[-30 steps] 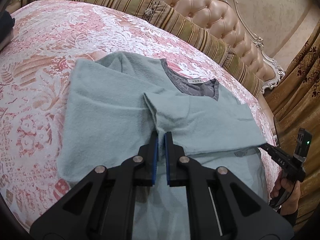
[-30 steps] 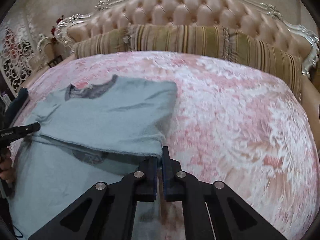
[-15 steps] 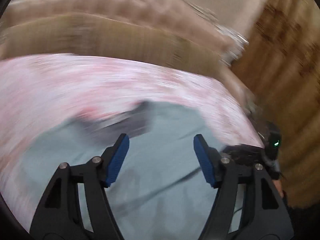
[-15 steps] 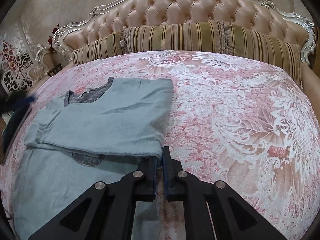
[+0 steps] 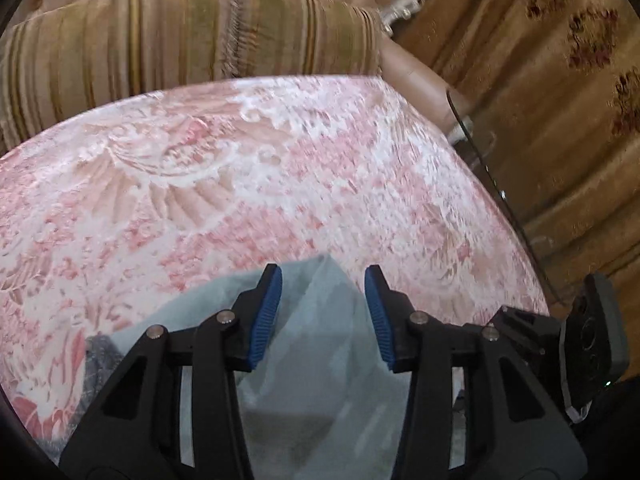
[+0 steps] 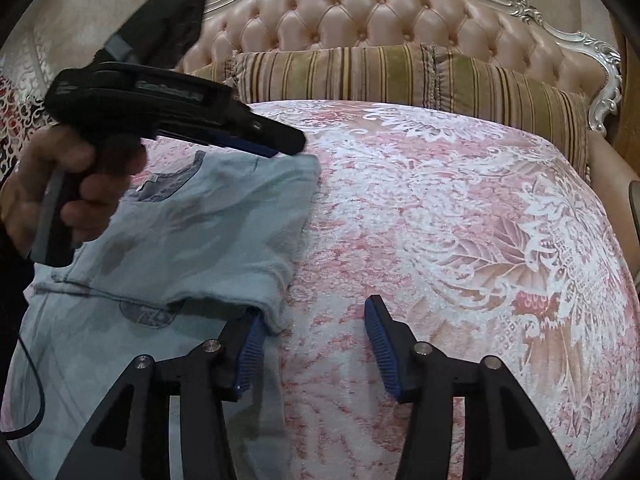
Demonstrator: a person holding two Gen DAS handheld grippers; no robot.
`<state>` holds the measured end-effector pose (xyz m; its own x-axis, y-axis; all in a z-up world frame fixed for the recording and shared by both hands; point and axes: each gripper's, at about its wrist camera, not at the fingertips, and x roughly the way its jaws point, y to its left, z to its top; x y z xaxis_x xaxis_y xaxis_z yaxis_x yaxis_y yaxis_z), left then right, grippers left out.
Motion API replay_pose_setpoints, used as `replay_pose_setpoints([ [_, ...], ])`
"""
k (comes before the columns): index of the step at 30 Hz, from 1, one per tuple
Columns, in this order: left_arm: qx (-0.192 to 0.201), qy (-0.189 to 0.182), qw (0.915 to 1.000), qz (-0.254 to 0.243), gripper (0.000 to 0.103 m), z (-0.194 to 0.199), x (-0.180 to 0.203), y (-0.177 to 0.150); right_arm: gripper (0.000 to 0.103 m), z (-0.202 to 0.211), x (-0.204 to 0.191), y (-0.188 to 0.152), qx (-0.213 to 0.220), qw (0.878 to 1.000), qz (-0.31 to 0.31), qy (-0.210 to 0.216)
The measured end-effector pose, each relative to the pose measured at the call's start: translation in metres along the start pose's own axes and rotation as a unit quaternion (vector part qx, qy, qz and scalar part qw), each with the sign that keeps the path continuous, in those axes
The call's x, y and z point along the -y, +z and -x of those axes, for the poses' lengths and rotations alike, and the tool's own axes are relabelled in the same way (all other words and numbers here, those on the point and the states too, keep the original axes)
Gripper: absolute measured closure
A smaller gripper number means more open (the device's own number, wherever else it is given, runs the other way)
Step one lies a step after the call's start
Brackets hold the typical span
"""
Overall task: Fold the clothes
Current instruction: 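Lower the left gripper and grasp the shirt center again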
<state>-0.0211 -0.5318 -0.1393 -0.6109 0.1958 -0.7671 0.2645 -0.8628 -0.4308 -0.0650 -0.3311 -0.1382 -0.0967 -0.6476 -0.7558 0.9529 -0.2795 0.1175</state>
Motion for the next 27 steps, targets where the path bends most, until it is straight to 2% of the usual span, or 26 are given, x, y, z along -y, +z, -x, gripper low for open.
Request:
replay_pose_setpoints([
  [2, -0.011, 0.002, 0.9999, -0.010, 0.081, -0.005, 0.003, -0.002, 0.069, 0.001, -0.005, 0.000, 0.004, 1.000, 0.012, 0.007],
  [5, -0.023, 0.010, 0.9996, -0.011, 0.083, -0.013, 0.005, -0.002, 0.078, 0.002, -0.012, 0.000, 0.008, 0.999, 0.028, 0.017],
  [6, -0.029, 0.013, 0.9994, -0.014, 0.086, -0.015, 0.005, -0.003, 0.081, 0.000, -0.014, 0.000, 0.005, 0.999, 0.032, 0.022],
  [7, -0.026, 0.016, 0.9994, -0.014, 0.094, -0.015, 0.006, -0.003, 0.089, -0.001, -0.015, -0.001, 0.000, 0.999, 0.034, 0.028],
  [10, -0.019, 0.027, 0.9994, -0.011, 0.097, -0.014, 0.006, -0.003, 0.094, -0.001, -0.016, -0.001, -0.005, 0.999, 0.034, 0.026],
  [12, -0.007, 0.035, 0.9993, -0.009, 0.097, -0.010, 0.005, 0.000, 0.095, 0.000, -0.017, -0.001, -0.008, 0.999, 0.036, 0.025],
  [17, -0.003, 0.058, 0.9983, -0.009, 0.097, -0.014, 0.006, 0.003, 0.095, -0.001, -0.018, -0.002, -0.008, 0.999, 0.042, 0.019],
  [22, -0.003, 0.055, 0.9984, -0.007, 0.096, -0.014, 0.004, 0.001, 0.095, -0.001, -0.017, -0.003, -0.008, 0.999, 0.038, 0.018],
  [24, 0.005, 0.052, 0.9986, 0.006, 0.090, -0.007, 0.003, 0.000, 0.095, 0.000, -0.016, -0.003, -0.011, 0.999, 0.034, 0.020],
  [26, 0.022, 0.057, 0.9979, 0.020, 0.070, 0.007, 0.001, -0.002, 0.095, 0.002, -0.015, -0.003, -0.013, 0.999, 0.033, 0.018],
  [27, 0.033, 0.062, 0.9970, 0.032, 0.068, 0.020, -0.001, -0.005, 0.095, 0.004, -0.015, -0.003, -0.014, 0.999, 0.033, 0.016],
])
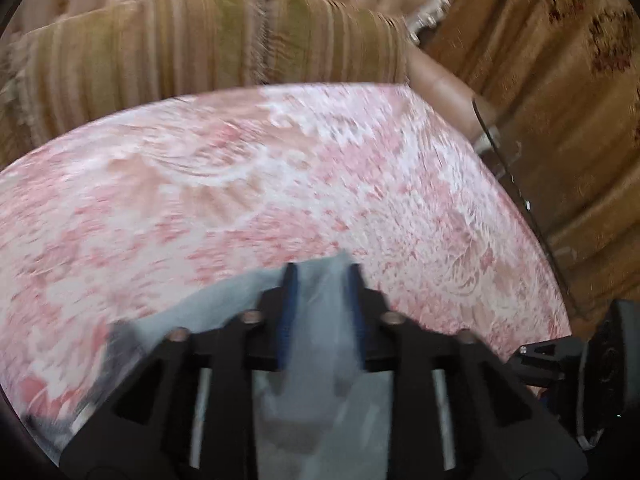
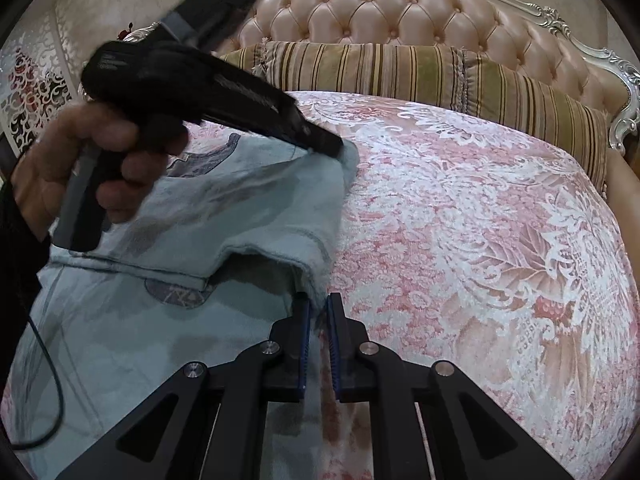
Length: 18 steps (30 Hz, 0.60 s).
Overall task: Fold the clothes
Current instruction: 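Lower the left gripper and grasp the shirt center again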
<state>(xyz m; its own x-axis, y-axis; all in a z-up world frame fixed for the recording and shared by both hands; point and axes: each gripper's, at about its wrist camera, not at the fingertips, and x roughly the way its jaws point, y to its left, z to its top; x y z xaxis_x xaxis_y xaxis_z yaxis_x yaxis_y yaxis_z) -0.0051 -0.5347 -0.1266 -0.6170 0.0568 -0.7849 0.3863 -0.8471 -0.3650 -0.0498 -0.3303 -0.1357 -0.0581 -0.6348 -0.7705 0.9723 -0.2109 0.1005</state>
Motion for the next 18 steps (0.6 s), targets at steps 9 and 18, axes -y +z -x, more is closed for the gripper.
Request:
replay_pose_setpoints([
  [9, 0.142, 0.079, 0.9758, 0.146, 0.052, 0.160, -0.062, -0.099, 0.092, 0.032, 0.001, 0.002, 0.000, 0.999, 0.022, 0.023],
  [18, 0.197, 0.093, 0.9408, 0.260, 0.071, 0.189, -0.097, -0.239, 0.059, 0.036, -0.001, 0.023, 0.065, 0.998, -0.004, 0.014],
])
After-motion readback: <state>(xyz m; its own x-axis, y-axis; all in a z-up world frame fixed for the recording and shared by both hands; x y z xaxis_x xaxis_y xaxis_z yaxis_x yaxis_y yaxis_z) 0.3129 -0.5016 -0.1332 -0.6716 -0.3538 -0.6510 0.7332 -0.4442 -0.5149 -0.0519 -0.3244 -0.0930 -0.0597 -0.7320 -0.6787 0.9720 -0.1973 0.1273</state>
